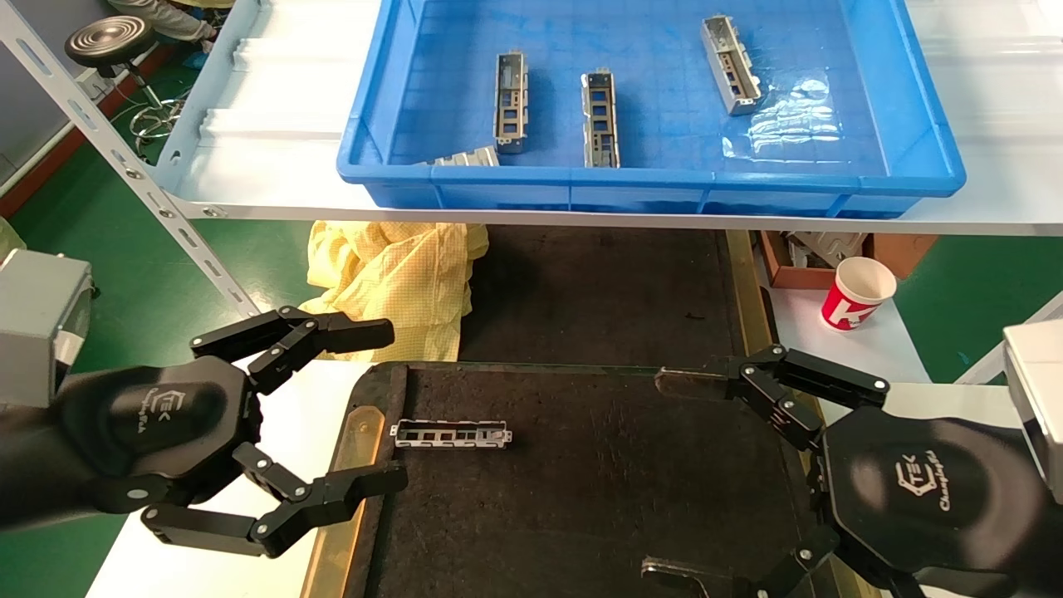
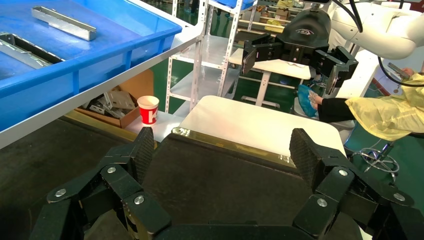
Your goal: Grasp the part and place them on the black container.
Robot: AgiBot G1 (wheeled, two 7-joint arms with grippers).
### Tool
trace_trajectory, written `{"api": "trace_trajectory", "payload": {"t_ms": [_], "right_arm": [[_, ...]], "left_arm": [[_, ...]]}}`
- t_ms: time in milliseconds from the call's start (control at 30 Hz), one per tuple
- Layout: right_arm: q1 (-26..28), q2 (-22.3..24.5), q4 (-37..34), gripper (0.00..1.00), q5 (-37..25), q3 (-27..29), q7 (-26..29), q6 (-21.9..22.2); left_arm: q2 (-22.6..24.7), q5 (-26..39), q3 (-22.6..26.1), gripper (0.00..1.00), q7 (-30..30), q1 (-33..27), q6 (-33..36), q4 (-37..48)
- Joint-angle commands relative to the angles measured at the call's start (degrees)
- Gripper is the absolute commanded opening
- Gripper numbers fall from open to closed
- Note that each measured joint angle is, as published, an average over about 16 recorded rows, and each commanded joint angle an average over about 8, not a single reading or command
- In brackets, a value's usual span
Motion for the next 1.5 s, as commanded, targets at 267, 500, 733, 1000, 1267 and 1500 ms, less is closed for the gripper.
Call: {"api": "trace_trajectory", "payload": {"t_ms": [267, 500, 733, 1000, 1267, 1500], "right_arm": [[0.07, -0.10, -0.16, 1.00, 0.00, -0.14, -0.05, 0.05], [0.10, -0.13, -0.22, 1.00, 0.00, -0.17, -0.07, 0.08], [0.12, -0.15, -0.24, 1.00, 0.00, -0.20, -0.09, 0.10], [0.14, -0.18, -0.28, 1.00, 0.00, -0.23, -0.11, 0.11], [0.15, -0.19, -0.30, 1.00, 0.00, -0.25, -0.11, 0.11], [0.15, -0.20, -0.30, 1.00, 0.00, -0.26, -0.11, 0.11]], "left_arm": [[0.00, 0.00, 0.00, 1.00, 0.00, 0.00, 0.00, 0.00], [0.00, 0.00, 0.00, 1.00, 0.00, 0.00, 0.00, 0.00], [0.00, 0.00, 0.00, 1.00, 0.00, 0.00, 0.00, 0.00], [0.00, 0.00, 0.00, 1.00, 0.00, 0.00, 0.00, 0.00], [0.00, 0.00, 0.00, 1.00, 0.00, 0.00, 0.00, 0.00], [0.00, 0.00, 0.00, 1.00, 0.00, 0.00, 0.00, 0.00]]}}
